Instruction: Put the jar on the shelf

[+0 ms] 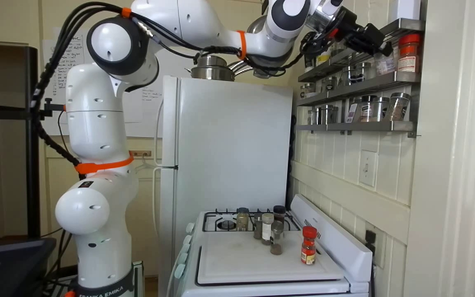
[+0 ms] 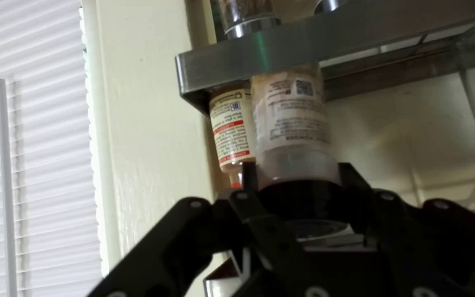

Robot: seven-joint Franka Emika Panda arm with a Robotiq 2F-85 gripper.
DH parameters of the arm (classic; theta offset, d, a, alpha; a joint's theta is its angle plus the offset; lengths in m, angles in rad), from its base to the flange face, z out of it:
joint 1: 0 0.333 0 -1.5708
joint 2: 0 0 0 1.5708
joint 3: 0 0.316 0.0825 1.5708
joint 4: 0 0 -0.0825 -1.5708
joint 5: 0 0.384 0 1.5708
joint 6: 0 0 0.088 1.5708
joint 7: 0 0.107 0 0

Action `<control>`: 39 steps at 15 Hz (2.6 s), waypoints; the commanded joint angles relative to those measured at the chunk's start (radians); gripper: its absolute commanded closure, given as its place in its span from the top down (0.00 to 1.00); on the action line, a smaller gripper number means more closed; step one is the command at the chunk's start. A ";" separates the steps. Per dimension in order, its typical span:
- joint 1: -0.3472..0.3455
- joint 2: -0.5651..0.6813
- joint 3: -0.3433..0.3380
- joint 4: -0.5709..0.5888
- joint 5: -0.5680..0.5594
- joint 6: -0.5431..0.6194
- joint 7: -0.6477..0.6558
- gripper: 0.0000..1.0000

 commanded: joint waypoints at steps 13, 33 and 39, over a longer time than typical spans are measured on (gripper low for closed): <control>0.067 0.090 -0.047 0.017 0.073 -0.044 -0.027 0.82; 0.061 -0.125 0.001 -0.151 -0.076 -0.012 0.015 0.60; 0.056 -0.191 -0.016 -0.263 -0.037 0.077 -0.041 0.14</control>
